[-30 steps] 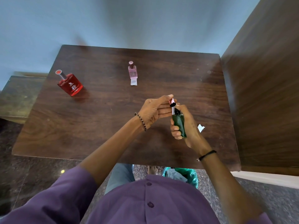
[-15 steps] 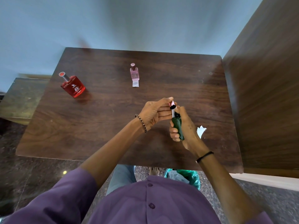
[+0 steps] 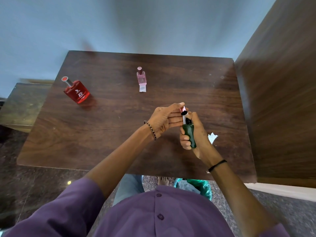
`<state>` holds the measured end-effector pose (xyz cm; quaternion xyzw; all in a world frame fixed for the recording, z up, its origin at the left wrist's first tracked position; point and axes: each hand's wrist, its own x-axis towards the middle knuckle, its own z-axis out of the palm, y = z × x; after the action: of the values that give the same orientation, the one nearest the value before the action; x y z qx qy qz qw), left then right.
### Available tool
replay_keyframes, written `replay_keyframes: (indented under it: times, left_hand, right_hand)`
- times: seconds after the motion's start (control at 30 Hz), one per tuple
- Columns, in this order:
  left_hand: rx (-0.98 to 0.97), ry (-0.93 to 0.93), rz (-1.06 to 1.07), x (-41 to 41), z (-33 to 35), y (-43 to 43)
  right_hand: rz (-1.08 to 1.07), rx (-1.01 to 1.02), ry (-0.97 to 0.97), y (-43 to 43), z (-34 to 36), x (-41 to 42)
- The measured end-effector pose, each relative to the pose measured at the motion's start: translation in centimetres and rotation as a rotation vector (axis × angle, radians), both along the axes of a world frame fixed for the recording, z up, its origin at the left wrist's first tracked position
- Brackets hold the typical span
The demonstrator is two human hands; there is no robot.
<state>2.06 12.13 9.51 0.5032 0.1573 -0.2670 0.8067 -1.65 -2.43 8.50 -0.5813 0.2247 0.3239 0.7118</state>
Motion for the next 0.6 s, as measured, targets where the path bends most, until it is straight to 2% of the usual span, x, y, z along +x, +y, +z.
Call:
replay_keyframes:
  times: [0.3, 0.6]
  left_hand:
    - [-0.002, 0.004, 0.003, 0.0, 0.1, -0.2]
    - [-0.049, 0.003, -0.002, -0.3, 0.0, 0.1]
  right_hand:
    - [0.022, -0.05, -0.017, -0.2, 0.4, 0.0]
    - [-0.048, 0.085, 0.039, -1.5, -0.1, 0.0]
